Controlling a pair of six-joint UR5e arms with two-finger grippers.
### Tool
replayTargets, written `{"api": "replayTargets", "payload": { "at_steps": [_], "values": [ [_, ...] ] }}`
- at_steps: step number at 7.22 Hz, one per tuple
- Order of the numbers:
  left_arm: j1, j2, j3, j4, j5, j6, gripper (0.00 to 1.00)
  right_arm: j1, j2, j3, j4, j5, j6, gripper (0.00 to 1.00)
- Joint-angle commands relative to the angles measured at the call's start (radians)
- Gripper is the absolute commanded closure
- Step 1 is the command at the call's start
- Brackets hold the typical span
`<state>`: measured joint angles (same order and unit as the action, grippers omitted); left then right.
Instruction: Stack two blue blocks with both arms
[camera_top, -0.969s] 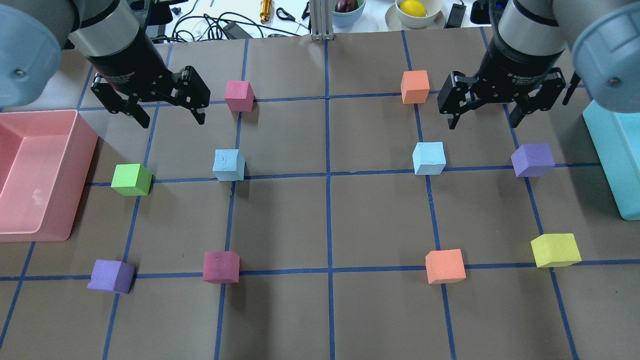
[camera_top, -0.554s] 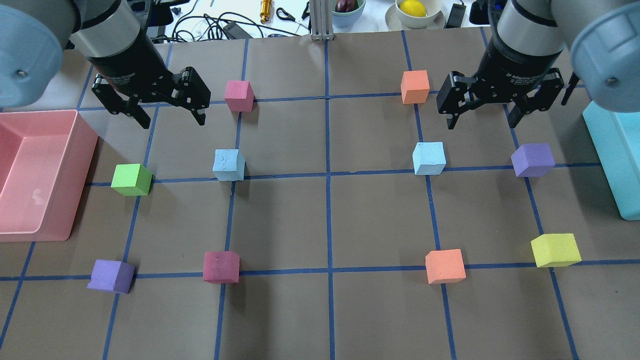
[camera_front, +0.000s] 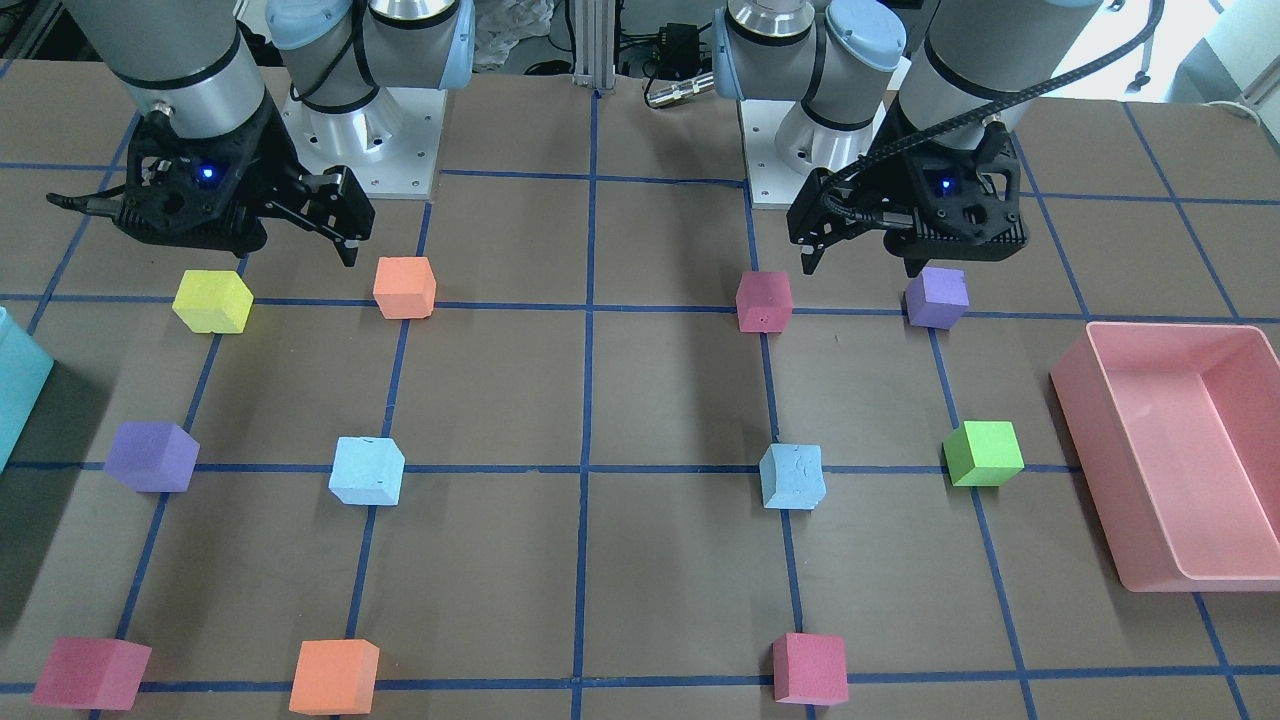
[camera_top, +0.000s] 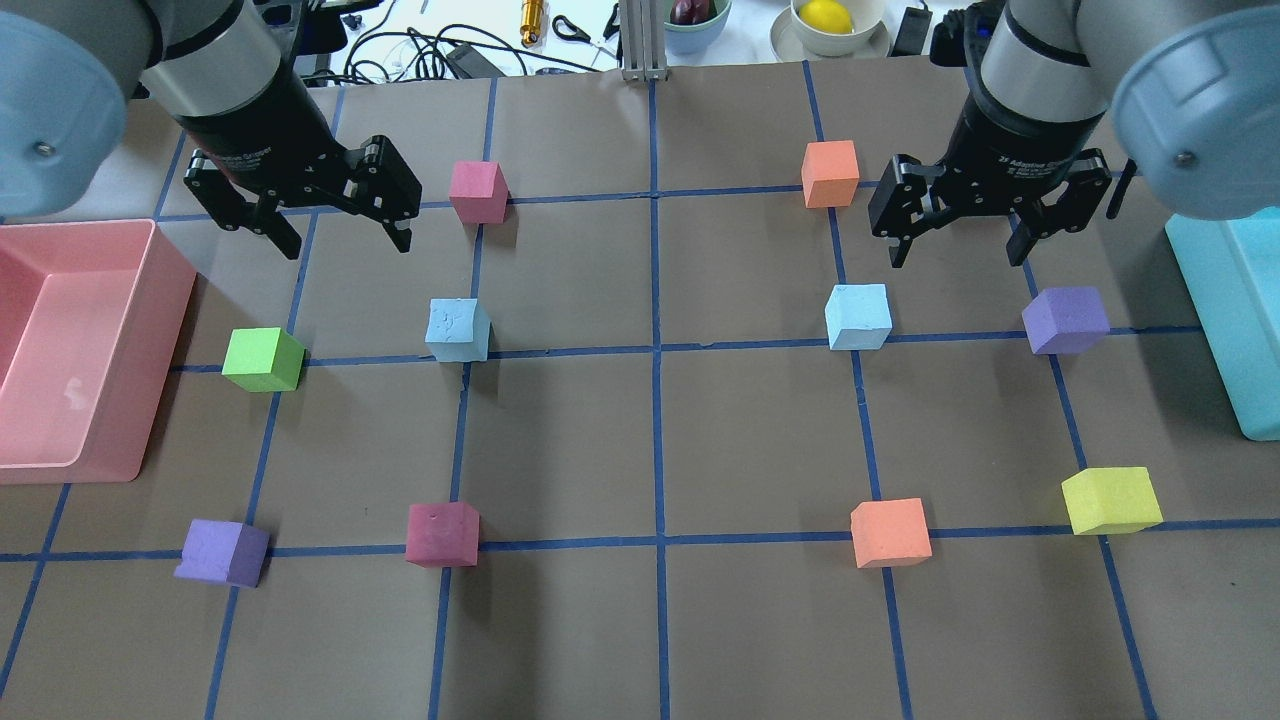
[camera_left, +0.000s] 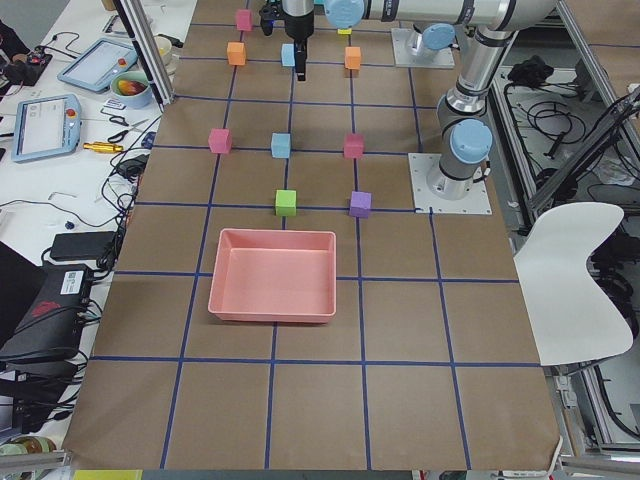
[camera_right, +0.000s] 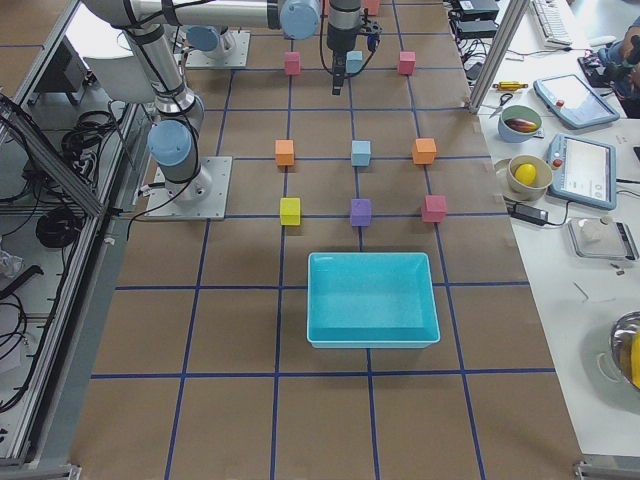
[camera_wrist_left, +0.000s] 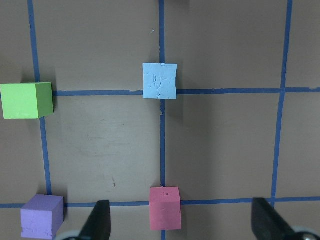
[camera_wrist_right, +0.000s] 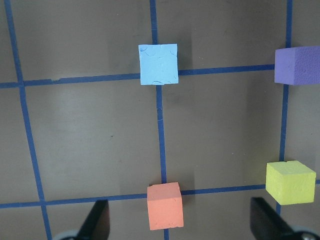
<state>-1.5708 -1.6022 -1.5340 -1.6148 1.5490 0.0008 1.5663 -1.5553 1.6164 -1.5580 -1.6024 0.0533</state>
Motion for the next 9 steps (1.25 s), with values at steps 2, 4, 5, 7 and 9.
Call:
{"api": "replayTargets", "payload": {
  "at_steps": [2, 4, 5, 7, 9],
  "values": [
    [0.008, -0.073, -0.043, 0.108, -0.004, 0.024, 0.0, -0.015, 0.173, 0.004, -0.174, 0.001, -0.01, 0.0],
    [0.012, -0.2, -0.129, 0.405, -0.001, 0.033, 0.0, -0.015, 0.309, 0.004, -0.38, 0.015, -0.007, 0.0],
    [0.012, -0.256, -0.129, 0.421, 0.0, 0.025, 0.0, -0.014, 0.37, 0.007, -0.407, 0.016, -0.009, 0.0],
    [0.012, -0.33, -0.136, 0.449, 0.0, 0.022, 0.0, -0.014, 0.402, 0.054, -0.409, 0.016, -0.009, 0.0],
    [0.012, -0.373, -0.146, 0.452, 0.0, 0.022, 0.0, -0.014, 0.408, 0.132, -0.422, 0.018, -0.007, 0.0]
  ]
}}
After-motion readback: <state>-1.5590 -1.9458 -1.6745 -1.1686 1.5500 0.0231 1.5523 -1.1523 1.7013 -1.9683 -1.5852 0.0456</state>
